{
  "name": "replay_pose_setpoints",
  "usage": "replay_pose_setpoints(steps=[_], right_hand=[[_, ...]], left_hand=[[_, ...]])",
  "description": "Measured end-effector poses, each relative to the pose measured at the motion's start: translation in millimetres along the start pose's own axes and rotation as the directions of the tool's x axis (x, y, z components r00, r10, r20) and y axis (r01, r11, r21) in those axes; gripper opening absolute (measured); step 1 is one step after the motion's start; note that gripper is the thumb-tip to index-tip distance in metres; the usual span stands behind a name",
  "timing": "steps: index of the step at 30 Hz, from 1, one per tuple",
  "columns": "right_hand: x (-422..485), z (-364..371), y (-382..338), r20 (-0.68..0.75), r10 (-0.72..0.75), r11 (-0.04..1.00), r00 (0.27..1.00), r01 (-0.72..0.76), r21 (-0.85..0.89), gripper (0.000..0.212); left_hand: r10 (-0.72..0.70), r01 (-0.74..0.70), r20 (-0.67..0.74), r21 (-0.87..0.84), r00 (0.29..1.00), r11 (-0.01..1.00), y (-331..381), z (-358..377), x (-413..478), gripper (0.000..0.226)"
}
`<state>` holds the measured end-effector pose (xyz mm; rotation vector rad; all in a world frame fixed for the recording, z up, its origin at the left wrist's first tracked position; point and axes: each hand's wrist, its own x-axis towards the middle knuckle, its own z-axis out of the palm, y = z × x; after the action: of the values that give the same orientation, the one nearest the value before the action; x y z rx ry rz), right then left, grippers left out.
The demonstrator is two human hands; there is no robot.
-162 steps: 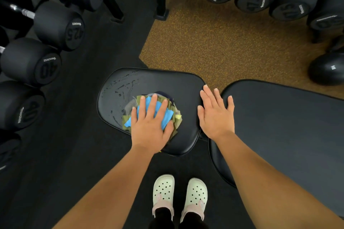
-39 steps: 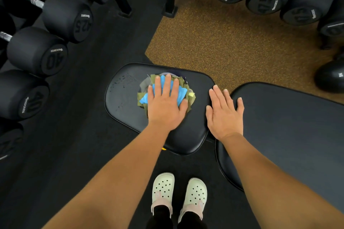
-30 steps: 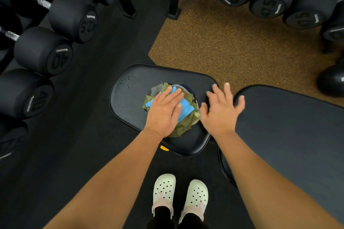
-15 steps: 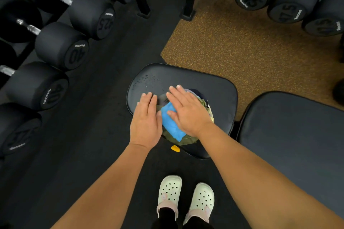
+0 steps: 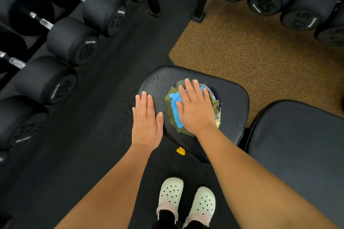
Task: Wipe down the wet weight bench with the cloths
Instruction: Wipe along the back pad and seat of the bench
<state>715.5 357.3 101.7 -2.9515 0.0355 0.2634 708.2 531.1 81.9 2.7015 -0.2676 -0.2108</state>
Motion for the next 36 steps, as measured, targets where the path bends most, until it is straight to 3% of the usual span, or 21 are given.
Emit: replay_pose_setpoints(steps=[2, 6, 7, 9, 11, 12, 16, 18, 23, 24, 29, 31, 34, 36], right_hand=[[-2, 1, -4, -0.018, -0.026, 0.999, 0.999, 0.026, -0.029, 0.064], [-13, 3, 23, 0.007, -0.327, 0.941, 0.945, 0.326, -0.089, 0.059], [-10, 3, 27, -0.012, -0.308, 0.948, 0.951, 0.306, -0.085, 0.057], [5, -2, 23, -0.063, -0.13, 0.99, 0.99, 0.126, -0.055, 0.057], [19, -4, 7, -0.048, 0.053, 0.998, 0.997, -0.055, -0.036, 0.06], [24, -3, -2, -0.021, 0.072, 0.996, 0.997, -0.073, -0.054, 0.06], [20, -4, 0, 0.024, -0.275, 0.955, 0.961, 0.276, -0.105, 0.055], [21, -5, 15, 0.036, -0.344, 0.931, 0.938, 0.346, -0.119, 0.054], [40, -10, -11, 0.004, 0.05, 0.993, 0.999, -0.049, -0.104, 0.06], [40, -8, -19, 0.024, 0.034, 0.992, 0.999, -0.031, -0.121, 0.059], [28, -7, 3, 0.038, -0.357, 0.927, 0.933, 0.359, -0.113, 0.058], [35, -8, 8, 0.034, -0.275, 0.954, 0.961, 0.277, -0.115, 0.061], [52, -7, -16, 0.003, -0.005, 0.995, 1.0, 0.005, -0.098, 0.06], [58, -8, -32, 0.023, 0.003, 0.995, 1.0, -0.001, -0.105, 0.06]], left_hand=[[0.009, -0.009, -0.005, 0.015, 1.0, 1.0, 0, 0, 1, 0.065], [0.026, -0.026, -0.013, 0.001, 1.0, 1.0, -1, 1, 2, 0.064], [0.027, -0.027, -0.008, -0.001, 1.0, 1.0, -1, 1, 2, 0.064], [0.021, -0.021, 0.006, 0.025, 1.0, 0.999, -1, 1, 3, 0.065], [0.005, -0.007, 0.019, 0.078, 1.0, 0.997, 0, -1, 2, 0.066], [-0.002, -0.001, 0.022, 0.101, 1.0, 0.995, 1, -1, 2, 0.066], [0.009, -0.017, 0.039, 0.199, 0.999, 0.98, -1, -2, 2, 0.066], [0.032, -0.044, 0.057, 0.226, 0.998, 0.973, -3, -4, 3, 0.066], [0.046, -0.064, 0.084, 0.228, 0.995, 0.972, -4, -4, 4, 0.068], [0.046, -0.065, 0.084, 0.232, 0.995, 0.971, -4, -3, 4, 0.068], [0.047, -0.068, 0.091, 0.238, 0.995, 0.969, -5, -5, 4, 0.067], [0.039, -0.06, 0.091, 0.24, 0.995, 0.969, -4, -5, 4, 0.067], [0.02, -0.043, 0.095, 0.242, 0.995, 0.969, -3, -4, 3, 0.066], [0.025, -0.046, 0.093, 0.233, 0.995, 0.972, -2, -5, 3, 0.065]])
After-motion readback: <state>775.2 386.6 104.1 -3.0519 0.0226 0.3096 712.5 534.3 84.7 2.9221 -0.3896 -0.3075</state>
